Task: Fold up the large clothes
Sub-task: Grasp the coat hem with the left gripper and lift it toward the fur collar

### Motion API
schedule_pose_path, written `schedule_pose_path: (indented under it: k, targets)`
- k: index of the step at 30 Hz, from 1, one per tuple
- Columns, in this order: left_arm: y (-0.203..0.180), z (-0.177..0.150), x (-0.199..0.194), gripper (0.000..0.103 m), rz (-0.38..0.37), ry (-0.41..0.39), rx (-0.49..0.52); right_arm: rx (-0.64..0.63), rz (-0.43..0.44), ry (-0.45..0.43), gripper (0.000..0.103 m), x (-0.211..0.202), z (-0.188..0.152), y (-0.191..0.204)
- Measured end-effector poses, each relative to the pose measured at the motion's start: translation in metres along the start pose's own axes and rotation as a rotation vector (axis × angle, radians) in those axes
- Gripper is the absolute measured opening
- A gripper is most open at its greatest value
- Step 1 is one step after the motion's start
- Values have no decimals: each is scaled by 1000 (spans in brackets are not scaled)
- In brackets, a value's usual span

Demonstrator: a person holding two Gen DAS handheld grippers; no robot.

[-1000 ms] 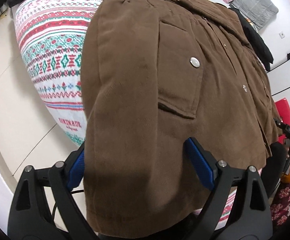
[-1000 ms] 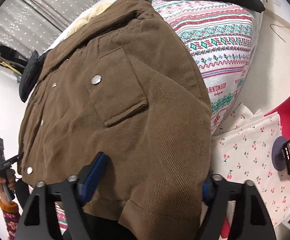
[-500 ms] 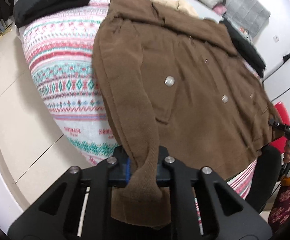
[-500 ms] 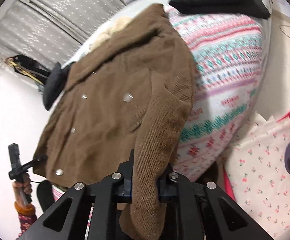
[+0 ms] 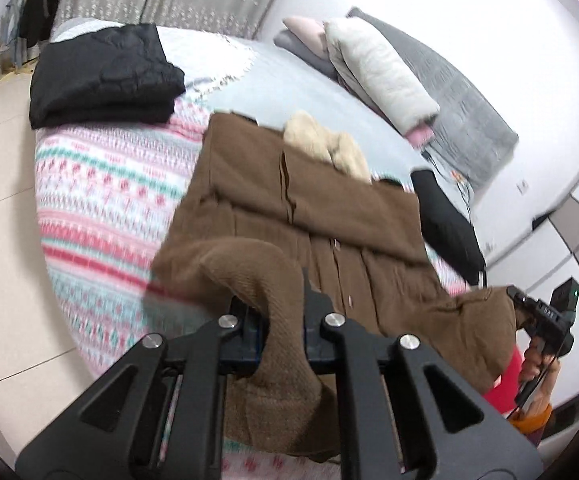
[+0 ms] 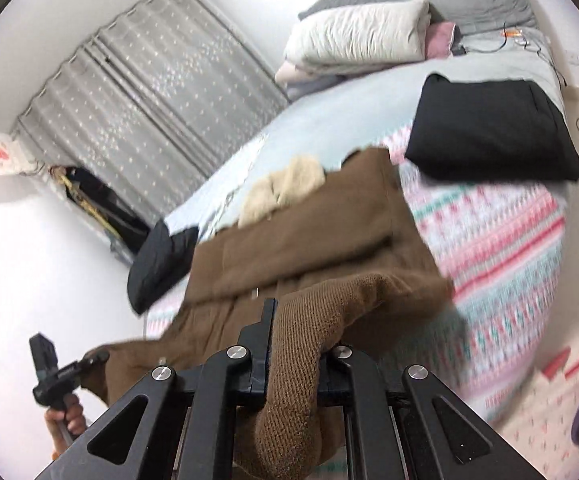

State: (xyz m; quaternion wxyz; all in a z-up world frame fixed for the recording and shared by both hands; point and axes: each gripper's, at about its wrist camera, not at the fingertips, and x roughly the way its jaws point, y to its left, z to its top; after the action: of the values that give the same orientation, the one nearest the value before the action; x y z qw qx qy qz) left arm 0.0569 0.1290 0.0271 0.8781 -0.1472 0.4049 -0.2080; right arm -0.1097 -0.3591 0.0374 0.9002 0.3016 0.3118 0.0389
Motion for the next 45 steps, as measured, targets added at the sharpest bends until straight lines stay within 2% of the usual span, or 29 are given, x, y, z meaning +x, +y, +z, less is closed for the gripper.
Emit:
schedule_pose_path:
  k: [5, 9, 13, 17, 21, 25, 27, 31, 35, 37, 39, 42, 43, 44, 45]
  targets:
    - [-4, 47, 21, 13, 38, -32, -13, 36, -43, -41, 10, 41, 48, -5]
    - [5, 83, 46, 14, 31, -35, -55, 88, -53, -67, 10, 72, 79, -27]
    - [27, 116, 96, 14, 53, -20, -127, 145, -67, -78, 10, 107, 105, -52]
    - [39, 141, 150, 14, 115, -10, -140, 178, -97, -81, 10, 149, 130, -75]
    - [40, 157, 201, 14, 165, 9, -130, 164, -124, -82, 10, 186, 148, -86]
    - [36, 169, 238, 14, 213, 4, -104, 71, -210, -34, 11, 226, 158, -82]
    - [38, 175, 246, 14, 206, -24, -111, 24, -243, -41, 11, 239, 163, -79]
    - [43, 194, 258, 14, 178, -36, -170, 9, -218, -75, 11, 251, 180, -80]
    - [33, 218, 260, 14, 170, -77, -165, -71, -239, -121, 11, 258, 199, -65]
    - [35, 232, 260, 14, 131, -105, -218, -91, -257, -142, 11, 264, 211, -59]
    - [42, 242, 267, 16, 101, -92, -286, -63, -262, -142, 11, 268, 219, -60]
    - [48, 249, 288, 24, 138, 22, -341, -3, -255, -86, 16, 280, 230, -69]
    - [48, 248, 290, 32, 135, 51, -347, 22, -253, -50, 20, 283, 232, -71]
    - [46, 247, 289, 43, 126, 56, -337, 41, -250, -28, 23, 283, 232, -73]
    - [43, 245, 285, 50, 116, 45, -316, 56, -240, -20, 31, 280, 231, -75]
